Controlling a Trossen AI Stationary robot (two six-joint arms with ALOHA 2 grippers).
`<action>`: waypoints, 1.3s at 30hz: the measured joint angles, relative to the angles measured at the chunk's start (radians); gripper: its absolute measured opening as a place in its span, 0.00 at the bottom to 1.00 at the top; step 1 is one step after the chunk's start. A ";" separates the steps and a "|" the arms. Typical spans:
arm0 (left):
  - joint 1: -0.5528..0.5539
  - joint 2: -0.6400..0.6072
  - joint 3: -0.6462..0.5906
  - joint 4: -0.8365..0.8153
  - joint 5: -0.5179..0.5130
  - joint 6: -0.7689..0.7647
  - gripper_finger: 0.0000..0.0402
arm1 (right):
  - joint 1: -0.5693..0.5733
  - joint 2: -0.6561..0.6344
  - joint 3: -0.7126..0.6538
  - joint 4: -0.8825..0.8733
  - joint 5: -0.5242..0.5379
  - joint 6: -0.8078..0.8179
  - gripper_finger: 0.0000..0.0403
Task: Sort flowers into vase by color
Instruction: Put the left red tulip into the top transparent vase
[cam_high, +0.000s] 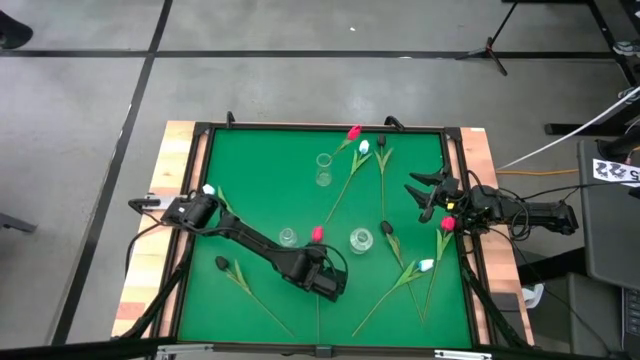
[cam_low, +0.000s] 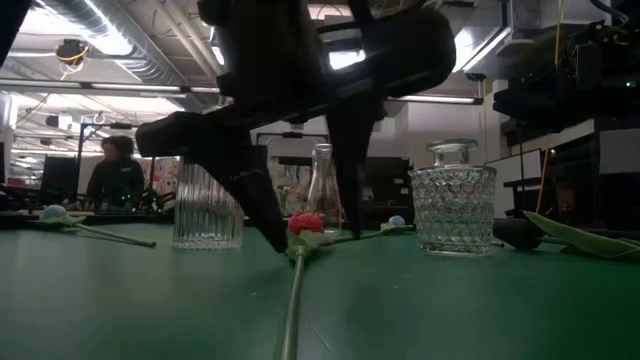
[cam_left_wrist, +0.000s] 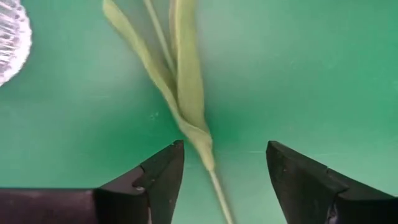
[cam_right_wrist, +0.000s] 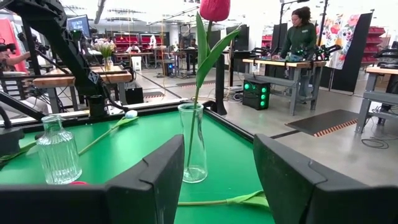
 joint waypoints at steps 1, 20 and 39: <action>0.001 0.005 0.000 0.003 -0.001 0.000 0.54 | 0.000 0.000 0.000 0.000 0.000 0.000 0.48; 0.006 0.034 0.002 -0.007 0.043 -0.069 0.34 | 0.000 0.000 0.000 0.000 0.001 0.000 0.48; 0.003 0.021 -0.001 -0.023 0.028 -0.079 0.02 | 0.000 0.000 0.000 0.000 0.001 0.000 0.48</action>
